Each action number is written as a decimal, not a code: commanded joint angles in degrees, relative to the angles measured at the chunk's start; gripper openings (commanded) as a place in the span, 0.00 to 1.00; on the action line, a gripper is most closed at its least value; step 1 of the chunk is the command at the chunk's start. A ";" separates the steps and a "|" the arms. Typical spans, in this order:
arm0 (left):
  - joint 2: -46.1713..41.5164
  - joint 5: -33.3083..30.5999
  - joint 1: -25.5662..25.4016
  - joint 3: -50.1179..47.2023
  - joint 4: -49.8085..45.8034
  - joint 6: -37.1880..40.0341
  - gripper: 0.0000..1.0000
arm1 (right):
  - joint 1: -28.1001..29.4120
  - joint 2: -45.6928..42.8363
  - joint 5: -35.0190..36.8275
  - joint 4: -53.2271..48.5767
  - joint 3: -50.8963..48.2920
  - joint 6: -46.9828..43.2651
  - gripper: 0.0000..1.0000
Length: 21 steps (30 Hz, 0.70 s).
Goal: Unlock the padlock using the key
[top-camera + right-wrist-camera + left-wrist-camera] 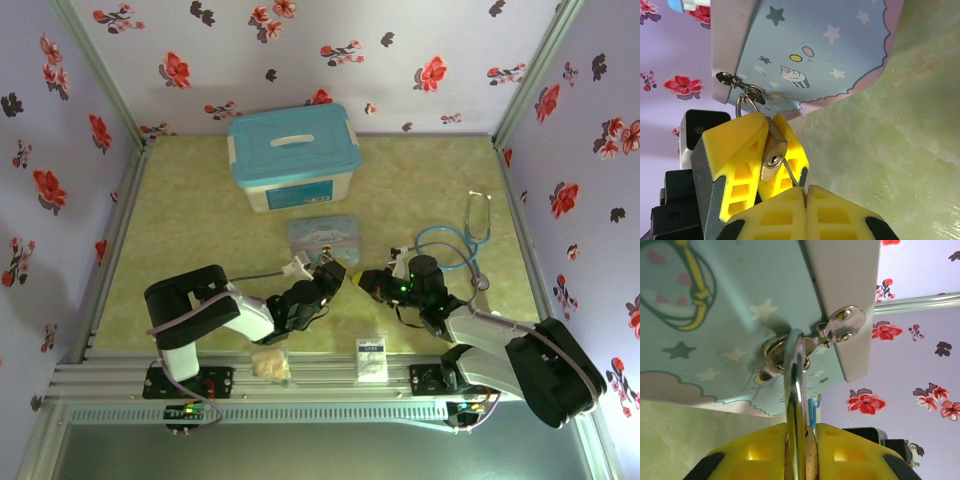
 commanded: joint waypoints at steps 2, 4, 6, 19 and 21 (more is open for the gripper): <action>-0.28 -0.40 -0.28 0.92 3.86 1.19 0.00 | -0.38 0.96 0.01 3.25 1.37 -0.78 0.00; 0.12 -0.47 -0.28 0.70 4.12 0.74 0.00 | -0.38 0.58 0.17 2.52 1.48 -1.02 0.00; 0.39 -0.47 -0.27 0.84 4.02 0.39 0.00 | -0.38 0.21 0.33 1.33 1.47 -1.52 0.00; 1.94 1.46 -0.23 2.56 4.14 0.20 0.00 | -0.38 -1.50 0.98 1.52 0.76 -1.01 0.00; 1.99 1.46 -0.28 2.47 4.22 0.07 0.00 | -0.47 -2.06 1.61 0.11 0.99 -1.82 0.00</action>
